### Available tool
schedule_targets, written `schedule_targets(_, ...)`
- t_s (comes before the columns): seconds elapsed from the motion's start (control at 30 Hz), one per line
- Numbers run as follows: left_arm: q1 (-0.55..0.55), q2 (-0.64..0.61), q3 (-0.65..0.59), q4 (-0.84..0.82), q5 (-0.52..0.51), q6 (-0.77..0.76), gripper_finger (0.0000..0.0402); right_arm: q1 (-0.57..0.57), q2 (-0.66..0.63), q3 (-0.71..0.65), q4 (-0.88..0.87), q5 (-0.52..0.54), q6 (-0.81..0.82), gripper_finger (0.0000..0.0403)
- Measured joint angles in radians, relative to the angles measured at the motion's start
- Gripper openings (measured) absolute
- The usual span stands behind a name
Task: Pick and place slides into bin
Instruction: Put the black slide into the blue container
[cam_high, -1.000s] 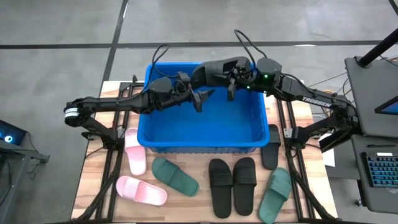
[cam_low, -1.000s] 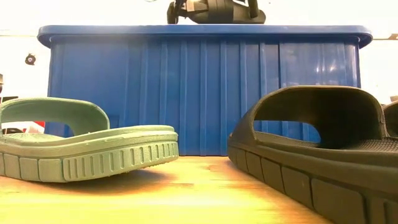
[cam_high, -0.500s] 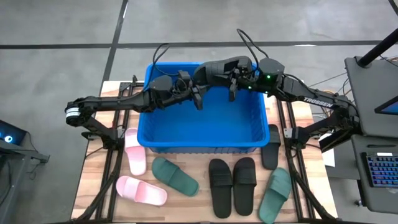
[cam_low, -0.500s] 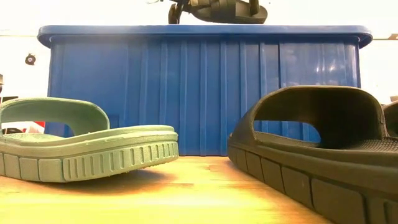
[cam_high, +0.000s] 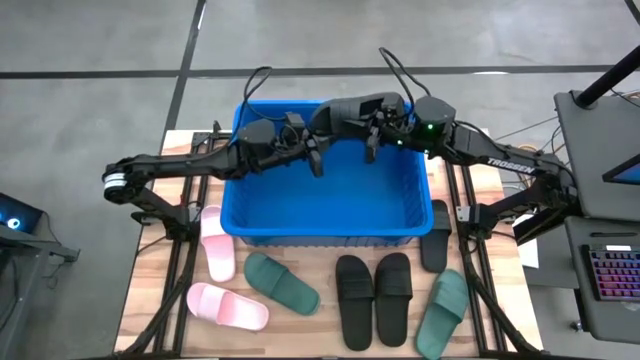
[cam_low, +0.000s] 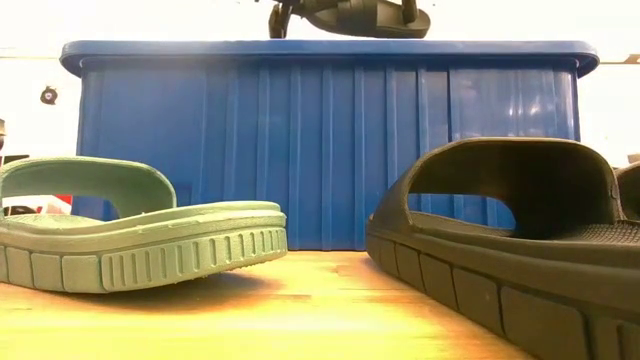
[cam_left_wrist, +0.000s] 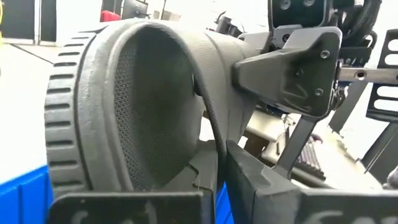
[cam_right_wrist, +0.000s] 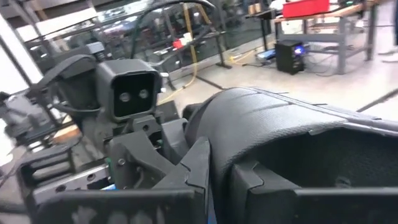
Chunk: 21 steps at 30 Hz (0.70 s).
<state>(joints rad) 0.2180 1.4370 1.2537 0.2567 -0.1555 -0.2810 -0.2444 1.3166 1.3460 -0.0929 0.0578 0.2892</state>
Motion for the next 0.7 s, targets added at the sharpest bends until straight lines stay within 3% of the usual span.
schedule_targets(0.27, 0.001, -0.026, -0.002, -0.043, 0.002, 0.027, 0.0001, -0.003, 0.002, 0.001, -0.012, 0.106, -0.025, 0.0069)
schedule_targets(0.7, 0.014, -0.058, -0.004, -0.163, -0.005, 0.028, 0.0, -0.015, -0.018, 0.004, -0.096, 0.153, -0.063, 0.0118)
